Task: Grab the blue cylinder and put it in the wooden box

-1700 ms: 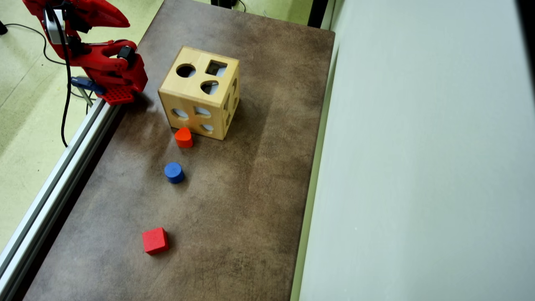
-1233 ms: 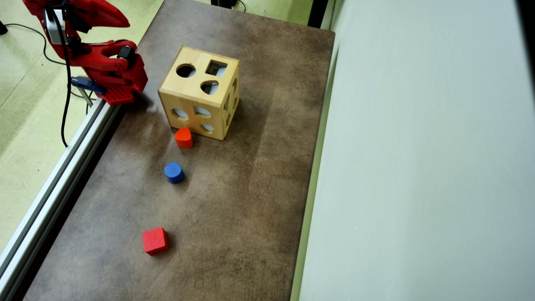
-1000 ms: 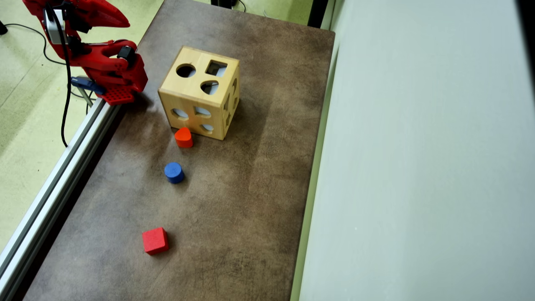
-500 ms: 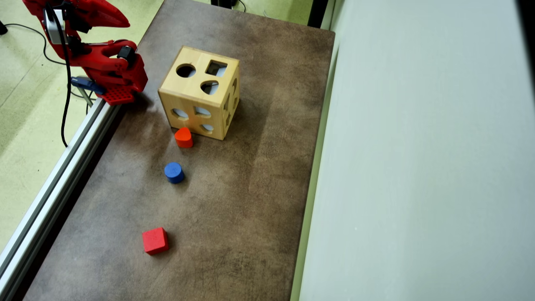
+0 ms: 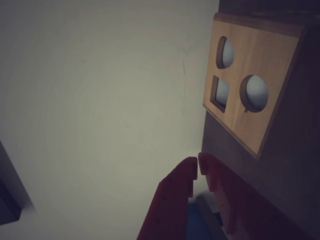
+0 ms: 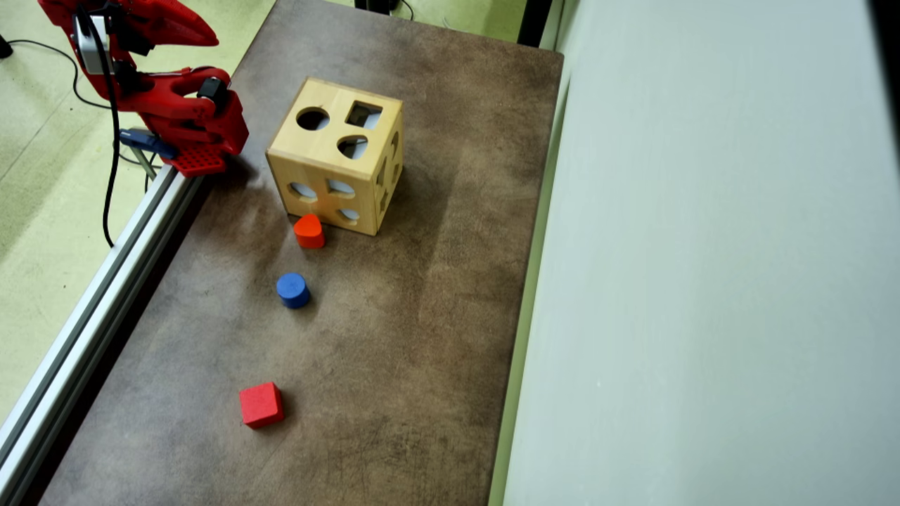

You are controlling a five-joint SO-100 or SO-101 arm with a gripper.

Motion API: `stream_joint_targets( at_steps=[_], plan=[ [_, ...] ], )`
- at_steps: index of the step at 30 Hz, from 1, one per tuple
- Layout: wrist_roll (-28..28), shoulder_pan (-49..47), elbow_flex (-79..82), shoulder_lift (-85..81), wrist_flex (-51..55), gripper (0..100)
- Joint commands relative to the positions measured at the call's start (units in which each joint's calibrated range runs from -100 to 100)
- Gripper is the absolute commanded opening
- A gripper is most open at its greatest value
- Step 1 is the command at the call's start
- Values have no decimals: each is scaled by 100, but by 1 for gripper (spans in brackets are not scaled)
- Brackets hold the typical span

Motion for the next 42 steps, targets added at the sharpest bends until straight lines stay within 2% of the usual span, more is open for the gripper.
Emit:
stream_joint_targets(
  at_steps=[1,33,38,42],
  plan=[
    [10,14,13,18,25,1],
    [39,14,-59,60,-23,2],
    [44,21,-113,1105,-15,8],
    [39,21,-828,1997,-31,13]
  ],
)
